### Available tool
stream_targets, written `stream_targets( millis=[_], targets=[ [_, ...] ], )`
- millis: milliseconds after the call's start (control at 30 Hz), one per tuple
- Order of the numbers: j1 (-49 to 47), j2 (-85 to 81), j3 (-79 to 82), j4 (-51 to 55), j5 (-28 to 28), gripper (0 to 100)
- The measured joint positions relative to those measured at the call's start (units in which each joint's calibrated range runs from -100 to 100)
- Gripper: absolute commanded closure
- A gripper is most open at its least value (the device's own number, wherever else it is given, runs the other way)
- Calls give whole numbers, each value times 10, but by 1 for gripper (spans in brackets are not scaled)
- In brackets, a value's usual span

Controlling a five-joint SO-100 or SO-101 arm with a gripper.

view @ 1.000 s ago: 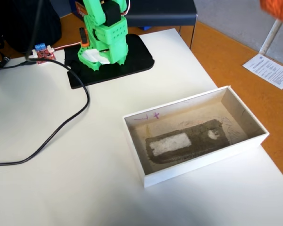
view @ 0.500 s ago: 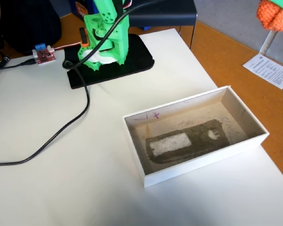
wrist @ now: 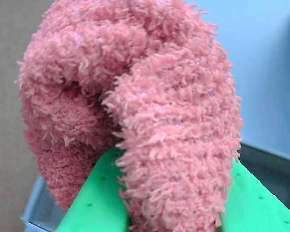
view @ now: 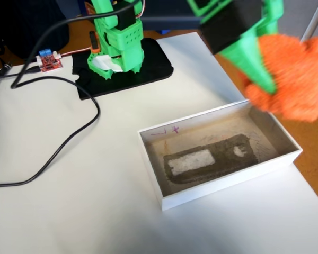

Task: Remove orange objects from table

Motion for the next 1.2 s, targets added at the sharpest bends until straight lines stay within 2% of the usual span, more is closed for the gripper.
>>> stream_targets(
  millis=[333, 467, 500, 567, 600, 700, 767, 1000, 1100, 1200],
  targets=[
    [0, -7, 10, -4, 3, 100],
    [-89, 15, 13, -94, 25, 95],
    [-127, 32, 10, -130, 36, 91],
    [-209, 77, -13, -200, 63, 58],
    [-249, 99, -32, -239, 76, 53],
    [-362, 166, -96, -344, 97, 53],
    [-391, 183, -132, -367, 103, 53],
    [-349, 151, -87, -338, 81, 53],
    [-283, 87, -18, -271, 46, 53],
    [-174, -15, 75, -137, 26, 53]
  ],
)
